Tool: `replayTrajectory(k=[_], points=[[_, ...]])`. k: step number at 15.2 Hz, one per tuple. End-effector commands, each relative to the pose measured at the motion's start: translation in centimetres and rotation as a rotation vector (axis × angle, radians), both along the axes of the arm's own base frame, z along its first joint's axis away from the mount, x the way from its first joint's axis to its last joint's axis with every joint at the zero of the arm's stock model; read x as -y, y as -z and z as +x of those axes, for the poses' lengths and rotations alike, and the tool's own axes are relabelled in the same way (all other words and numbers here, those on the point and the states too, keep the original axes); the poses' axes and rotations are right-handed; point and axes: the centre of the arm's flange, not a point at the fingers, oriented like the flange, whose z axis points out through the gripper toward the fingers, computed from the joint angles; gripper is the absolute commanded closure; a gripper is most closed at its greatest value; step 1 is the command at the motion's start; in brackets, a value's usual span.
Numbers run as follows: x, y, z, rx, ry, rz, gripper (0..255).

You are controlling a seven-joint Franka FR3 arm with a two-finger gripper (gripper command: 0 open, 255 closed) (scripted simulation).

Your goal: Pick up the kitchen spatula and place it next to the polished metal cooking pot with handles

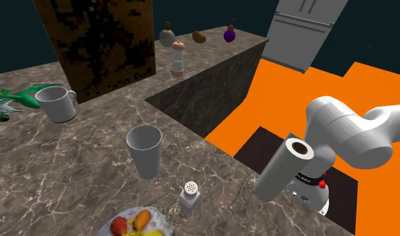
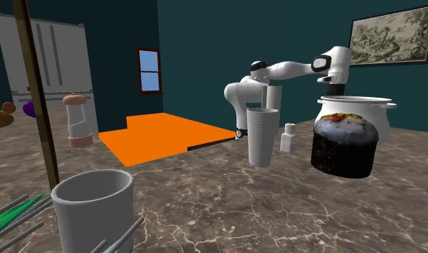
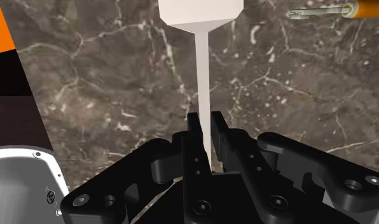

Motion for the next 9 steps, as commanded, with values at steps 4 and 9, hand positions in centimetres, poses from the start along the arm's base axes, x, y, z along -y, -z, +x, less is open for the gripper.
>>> replayTrajectory(k=[4, 9], points=[[0.0, 2.6, 0.0, 0.000, 0.000, 0.000, 255], [0.0, 2.7, 0.0, 0.000, 0.000, 0.000, 255]])
